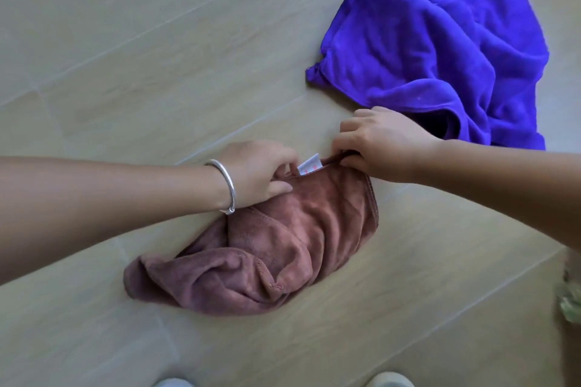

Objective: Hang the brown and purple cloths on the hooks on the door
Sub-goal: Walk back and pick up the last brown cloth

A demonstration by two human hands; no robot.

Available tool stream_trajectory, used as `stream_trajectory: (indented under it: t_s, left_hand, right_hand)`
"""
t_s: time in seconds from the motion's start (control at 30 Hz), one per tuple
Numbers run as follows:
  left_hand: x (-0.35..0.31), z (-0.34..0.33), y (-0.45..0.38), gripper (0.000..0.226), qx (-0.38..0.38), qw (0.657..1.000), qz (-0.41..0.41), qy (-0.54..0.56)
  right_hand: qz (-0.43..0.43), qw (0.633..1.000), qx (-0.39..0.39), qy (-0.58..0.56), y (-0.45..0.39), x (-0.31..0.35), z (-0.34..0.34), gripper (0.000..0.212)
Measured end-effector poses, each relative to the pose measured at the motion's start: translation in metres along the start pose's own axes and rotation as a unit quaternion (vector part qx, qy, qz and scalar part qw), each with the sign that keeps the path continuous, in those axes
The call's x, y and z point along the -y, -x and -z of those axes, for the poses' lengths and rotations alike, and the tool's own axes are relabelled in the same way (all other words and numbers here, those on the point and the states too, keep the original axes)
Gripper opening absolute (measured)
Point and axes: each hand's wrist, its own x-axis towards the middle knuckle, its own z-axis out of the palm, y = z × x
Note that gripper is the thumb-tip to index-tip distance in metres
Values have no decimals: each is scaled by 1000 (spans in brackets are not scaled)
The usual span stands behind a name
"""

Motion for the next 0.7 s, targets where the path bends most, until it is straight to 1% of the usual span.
stream_trajectory:
  t_s: [0.07,0.1,0.2,0.27,0.33,0.43,0.5,0.57,0.63,0.7]
  left_hand:
    - [-7,3,-2,21,17,999,16,-28]
    - [-10,3,-3,23,22,999,30,-35]
    - [-15,1,-1,29,26,997,54,-49]
    - [-15,1,2,31,11,997,54,-48]
    - [-12,3,5,27,-24,998,52,-31]
    - [-4,14,5,22,-91,994,61,7]
    - [2,26,2,24,-127,985,86,78]
    - [12,39,-3,32,-154,973,105,137]
    - [21,51,-8,35,-172,963,128,164]
    - [28,59,-11,25,-178,956,141,186]
  right_hand:
    - [0,1000,-13,-3,0,0,3,17]
    - [-8,1000,-19,-22,1,1,5,16]
    - [-52,991,-28,-118,3,2,7,14]
    - [-92,978,-23,-187,3,4,6,11]
    - [-148,948,-32,-279,-1,5,8,7]
    - [-230,882,-69,-406,-10,3,13,7]
    - [-251,842,-101,-467,-17,3,19,9]
    - [-261,815,-119,-503,-24,4,27,13]
    - [-260,812,-129,-506,-30,4,34,15]
    - [-253,831,-151,-471,-33,2,38,13]
